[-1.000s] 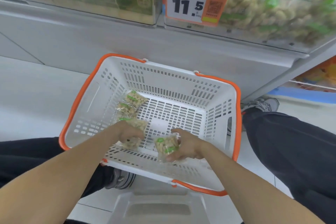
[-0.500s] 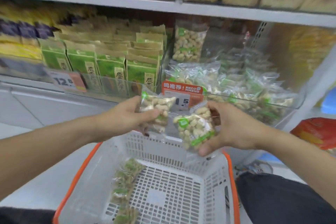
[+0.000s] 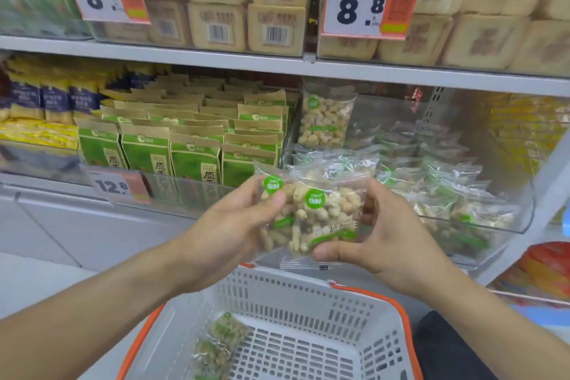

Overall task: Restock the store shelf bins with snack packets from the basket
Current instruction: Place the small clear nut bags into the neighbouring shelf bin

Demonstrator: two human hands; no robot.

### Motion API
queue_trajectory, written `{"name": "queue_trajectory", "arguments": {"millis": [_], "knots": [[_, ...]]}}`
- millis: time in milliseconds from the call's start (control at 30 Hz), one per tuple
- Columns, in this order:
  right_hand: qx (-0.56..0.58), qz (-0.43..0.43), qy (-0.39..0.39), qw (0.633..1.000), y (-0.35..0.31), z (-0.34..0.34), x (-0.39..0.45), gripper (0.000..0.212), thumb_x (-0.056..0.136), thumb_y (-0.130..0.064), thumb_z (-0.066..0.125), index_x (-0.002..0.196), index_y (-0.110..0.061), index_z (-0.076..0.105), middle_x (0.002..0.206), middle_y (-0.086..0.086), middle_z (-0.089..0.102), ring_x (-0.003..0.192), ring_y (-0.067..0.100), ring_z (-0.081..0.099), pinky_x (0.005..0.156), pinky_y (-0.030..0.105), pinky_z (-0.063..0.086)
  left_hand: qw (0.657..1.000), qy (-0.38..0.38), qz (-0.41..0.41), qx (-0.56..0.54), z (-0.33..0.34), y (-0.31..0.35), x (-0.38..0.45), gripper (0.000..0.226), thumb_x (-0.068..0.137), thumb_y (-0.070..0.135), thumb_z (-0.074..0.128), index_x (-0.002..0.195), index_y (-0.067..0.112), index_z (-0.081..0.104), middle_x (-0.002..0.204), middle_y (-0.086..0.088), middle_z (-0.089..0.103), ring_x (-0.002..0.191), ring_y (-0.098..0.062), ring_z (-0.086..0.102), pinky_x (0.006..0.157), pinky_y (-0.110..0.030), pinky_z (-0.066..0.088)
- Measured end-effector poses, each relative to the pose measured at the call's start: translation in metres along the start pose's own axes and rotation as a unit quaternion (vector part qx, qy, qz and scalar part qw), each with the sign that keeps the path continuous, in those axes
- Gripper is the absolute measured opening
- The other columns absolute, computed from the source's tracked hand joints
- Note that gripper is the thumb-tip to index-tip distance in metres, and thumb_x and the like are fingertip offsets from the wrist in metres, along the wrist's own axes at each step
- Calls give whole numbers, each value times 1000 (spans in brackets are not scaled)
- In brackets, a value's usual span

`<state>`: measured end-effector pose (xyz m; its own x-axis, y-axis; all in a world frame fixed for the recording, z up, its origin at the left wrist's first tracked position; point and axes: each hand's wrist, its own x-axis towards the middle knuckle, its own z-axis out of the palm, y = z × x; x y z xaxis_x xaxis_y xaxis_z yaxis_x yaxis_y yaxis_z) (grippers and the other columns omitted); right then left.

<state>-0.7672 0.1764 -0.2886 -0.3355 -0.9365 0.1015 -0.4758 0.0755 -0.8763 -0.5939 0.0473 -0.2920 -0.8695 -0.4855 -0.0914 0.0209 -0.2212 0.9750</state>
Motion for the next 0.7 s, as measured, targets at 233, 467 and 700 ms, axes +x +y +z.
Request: {"name": "queue_trajectory", "arguments": {"millis": [233, 467, 700], "knots": [[-77, -7, -51, 996, 3, 10, 3, 86, 51, -68, 86, 119, -40, 43, 116, -18, 61, 109, 0, 59, 91, 31, 52, 998, 16, 13, 58, 14, -19, 6, 79, 70, 49, 81, 132, 18, 44, 126, -8, 67, 113, -27, 66, 92, -42, 55], [12, 8, -47, 999, 1, 6, 5, 94, 44, -71, 87, 116, -26, 47, 116, -6, 67, 105, 16, 68, 86, 46, 57, 986, 97, 65, 122, 17, -11, 11, 48, 83, 52, 70, 116, 18, 62, 105, -4, 75, 100, -28, 71, 85, -42, 59], [98, 5, -65, 993, 2, -5, 2, 54, 68, -25, 87, 112, -13, 57, 106, -4, 75, 99, 12, 72, 82, 29, 58, 959, 122, 149, 208, 32, -10, 8, 45, 81, 54, 60, 103, 15, 60, 79, 2, 72, 65, -8, 67, 56, -17, 49]]}}
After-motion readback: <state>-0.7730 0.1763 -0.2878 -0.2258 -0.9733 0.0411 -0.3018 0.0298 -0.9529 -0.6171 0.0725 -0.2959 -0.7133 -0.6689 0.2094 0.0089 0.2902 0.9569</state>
